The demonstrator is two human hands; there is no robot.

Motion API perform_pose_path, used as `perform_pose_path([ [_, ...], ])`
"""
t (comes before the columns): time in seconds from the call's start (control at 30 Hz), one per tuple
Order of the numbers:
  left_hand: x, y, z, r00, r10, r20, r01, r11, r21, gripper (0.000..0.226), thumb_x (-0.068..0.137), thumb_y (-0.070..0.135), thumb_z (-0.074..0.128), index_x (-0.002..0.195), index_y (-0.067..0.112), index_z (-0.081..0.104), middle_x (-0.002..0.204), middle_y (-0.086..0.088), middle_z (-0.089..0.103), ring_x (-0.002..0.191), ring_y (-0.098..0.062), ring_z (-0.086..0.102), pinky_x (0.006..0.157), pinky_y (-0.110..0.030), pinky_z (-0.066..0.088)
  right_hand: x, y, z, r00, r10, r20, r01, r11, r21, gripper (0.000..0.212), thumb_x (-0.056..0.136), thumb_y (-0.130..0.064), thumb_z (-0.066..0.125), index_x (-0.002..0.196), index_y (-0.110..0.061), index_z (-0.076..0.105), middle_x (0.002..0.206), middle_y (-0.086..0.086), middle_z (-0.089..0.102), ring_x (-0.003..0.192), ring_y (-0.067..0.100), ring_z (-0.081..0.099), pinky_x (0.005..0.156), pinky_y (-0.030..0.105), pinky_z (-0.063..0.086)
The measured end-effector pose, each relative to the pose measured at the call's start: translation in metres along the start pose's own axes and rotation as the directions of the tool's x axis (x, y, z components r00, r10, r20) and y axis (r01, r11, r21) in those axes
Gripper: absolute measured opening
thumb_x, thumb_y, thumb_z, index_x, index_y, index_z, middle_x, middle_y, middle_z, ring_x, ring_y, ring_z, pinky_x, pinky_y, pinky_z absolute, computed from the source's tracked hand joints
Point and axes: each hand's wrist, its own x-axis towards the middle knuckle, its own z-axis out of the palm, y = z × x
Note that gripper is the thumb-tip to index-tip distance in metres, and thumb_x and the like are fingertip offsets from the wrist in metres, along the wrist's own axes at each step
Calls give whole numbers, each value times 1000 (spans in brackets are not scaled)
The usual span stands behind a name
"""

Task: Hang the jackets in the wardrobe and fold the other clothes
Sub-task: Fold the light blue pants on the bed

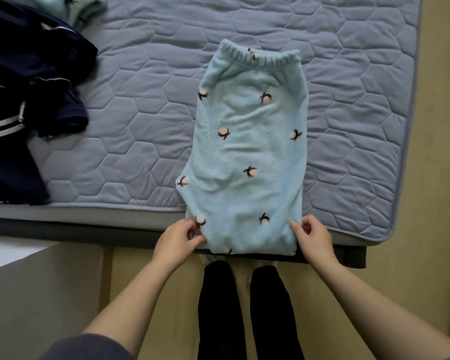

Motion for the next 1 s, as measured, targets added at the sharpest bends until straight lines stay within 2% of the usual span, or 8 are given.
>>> perform_pose_path([
  [0.07, -2, -5, 2, 996, -83, -43, 83, 997, -10, 28, 83, 26, 66, 62, 30, 47, 69, 6, 54, 70, -18, 53, 61, -32, 40, 3, 4, -6, 999, 41, 13, -41, 999, 36, 20, 92, -22, 58, 75, -14, 52, 67, -1, 53, 63, 15, 48, 57, 29, 36],
  [0.23, -17, -31, 5, 939, -338, -58, 302, 895, -329, 14, 86, 19, 67, 72, 18, 63, 72, 1, 62, 71, -18, 55, 62, -26, 40, 10, 13, -20, 987, 155, 45, -160, 981, 113, 16, 95, -20, 55, 82, -10, 54, 74, 4, 57, 68, 18, 51, 60, 30, 38],
  [0.4, -4, -4, 2, 945, -312, -100, 197, 784, -589, 11, 83, 16, 69, 87, 24, 64, 83, 9, 67, 78, -3, 61, 68, -16, 46, 8, 2, -16, 986, 125, 109, -146, 965, 216, 19, 93, -25, 59, 90, -6, 61, 81, 4, 66, 73, 15, 59, 65, 29, 46],
  [0.5, 11, 11, 0, 962, -253, -105, 147, 801, -581, 15, 83, 18, 68, 93, 28, 63, 85, 17, 66, 82, 5, 59, 69, -14, 45, 9, -7, -10, 991, 82, 101, -109, 950, 292, 16, 92, -22, 60, 95, -7, 63, 87, 2, 68, 78, 15, 64, 72, 31, 51],
  [0.63, 25, 14, -2, 936, -319, -150, 184, 804, -566, 11, 88, 15, 59, 79, 18, 65, 77, 4, 65, 73, -12, 58, 63, -25, 46, 18, -14, -5, 997, 27, 79, -45, 971, 233, 11, 94, -21, 56, 91, -15, 64, 86, -4, 67, 78, 9, 62, 66, 27, 49],
  [0.77, 23, -11, -7, 833, -549, -70, 384, 664, -642, 18, 91, 22, 59, 79, 12, 65, 82, -9, 68, 85, -32, 66, 78, -42, 56, 27, -7, -11, 993, 104, 47, -110, 983, 148, 18, 95, -19, 53, 86, -10, 64, 87, 9, 66, 73, 16, 59, 58, 29, 44],
  [0.93, 40, 10, -16, 843, -521, 134, 363, 367, -857, 22, 92, 31, 51, 84, 16, 65, 88, -6, 68, 77, -19, 62, 71, -35, 51, 32, -15, -5, 965, 170, 201, -228, 920, 317, 15, 91, -30, 59, 91, -17, 67, 94, 3, 71, 87, 21, 67, 77, 40, 55],
  [1.0, 44, 15, -14, 897, -442, 7, 254, 503, -826, 20, 90, 39, 56, 83, 22, 64, 85, 3, 68, 75, -12, 62, 65, -28, 49, 36, -22, -4, 969, 155, 194, -219, 900, 376, 13, 91, -35, 60, 88, -23, 65, 92, -2, 71, 84, 16, 67, 72, 35, 55],
])
